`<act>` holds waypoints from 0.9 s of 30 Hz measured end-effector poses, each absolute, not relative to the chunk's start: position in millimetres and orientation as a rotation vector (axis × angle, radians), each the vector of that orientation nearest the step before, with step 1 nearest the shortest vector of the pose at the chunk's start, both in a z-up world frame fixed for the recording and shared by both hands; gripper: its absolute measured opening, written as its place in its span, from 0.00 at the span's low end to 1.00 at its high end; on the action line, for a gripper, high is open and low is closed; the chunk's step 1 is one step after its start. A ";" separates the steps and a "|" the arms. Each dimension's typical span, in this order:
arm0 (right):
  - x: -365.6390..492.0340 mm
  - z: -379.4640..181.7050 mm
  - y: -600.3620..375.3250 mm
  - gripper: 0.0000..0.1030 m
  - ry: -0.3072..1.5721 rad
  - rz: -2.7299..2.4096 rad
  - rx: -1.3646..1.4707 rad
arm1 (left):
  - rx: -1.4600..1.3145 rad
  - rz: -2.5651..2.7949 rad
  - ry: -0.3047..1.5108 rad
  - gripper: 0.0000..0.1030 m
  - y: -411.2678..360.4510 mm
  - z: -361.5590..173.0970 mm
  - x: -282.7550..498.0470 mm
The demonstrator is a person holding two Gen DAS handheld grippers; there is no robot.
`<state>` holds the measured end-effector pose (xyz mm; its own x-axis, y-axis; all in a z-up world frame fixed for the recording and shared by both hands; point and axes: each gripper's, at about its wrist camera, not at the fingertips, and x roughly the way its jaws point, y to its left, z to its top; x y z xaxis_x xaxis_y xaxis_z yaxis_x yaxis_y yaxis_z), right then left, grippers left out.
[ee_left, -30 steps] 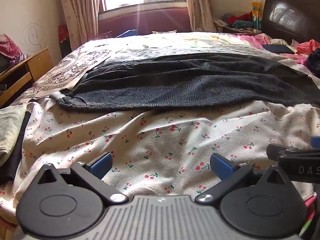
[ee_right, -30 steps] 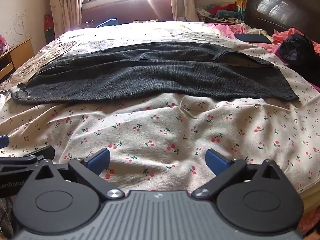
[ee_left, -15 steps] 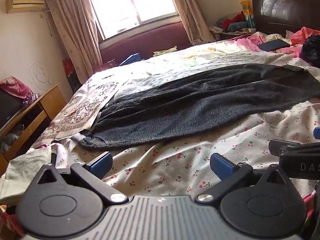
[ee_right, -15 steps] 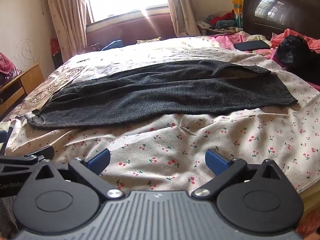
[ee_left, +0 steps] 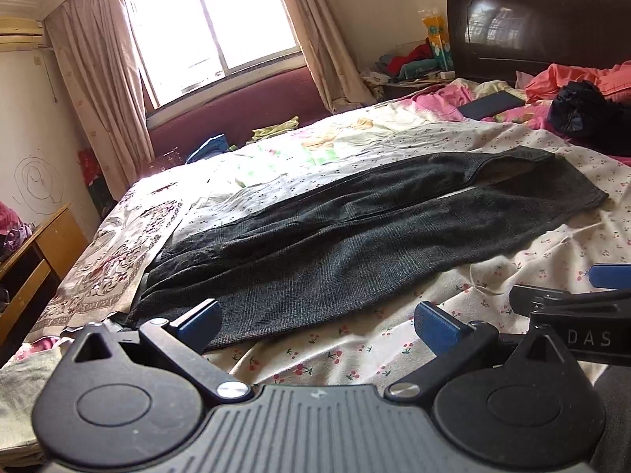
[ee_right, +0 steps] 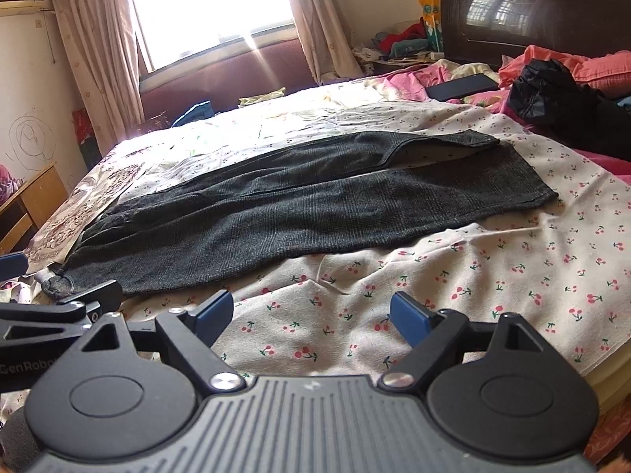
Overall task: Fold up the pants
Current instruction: 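Move both grippers toward the dark grey pants on the bed, then grasp the waistband edge of the grey pants with both grippers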
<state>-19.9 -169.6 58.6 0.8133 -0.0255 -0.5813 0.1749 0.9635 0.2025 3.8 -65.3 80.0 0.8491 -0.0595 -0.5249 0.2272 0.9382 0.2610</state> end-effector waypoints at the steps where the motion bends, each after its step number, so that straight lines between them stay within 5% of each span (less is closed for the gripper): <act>1: -18.3 58.9 -169.0 0.85 0.614 -0.123 0.241 | 0.314 -0.165 0.542 1.00 -64.5 78.3 7.1; 15: 31.3 75.4 -142.7 0.85 0.671 -0.095 0.044 | 0.287 -0.256 0.557 1.00 -22.3 67.2 53.8; 27: 250.4 67.9 -112.9 0.83 0.639 0.240 -0.318 | 0.401 -0.206 0.570 1.00 69.2 52.6 251.2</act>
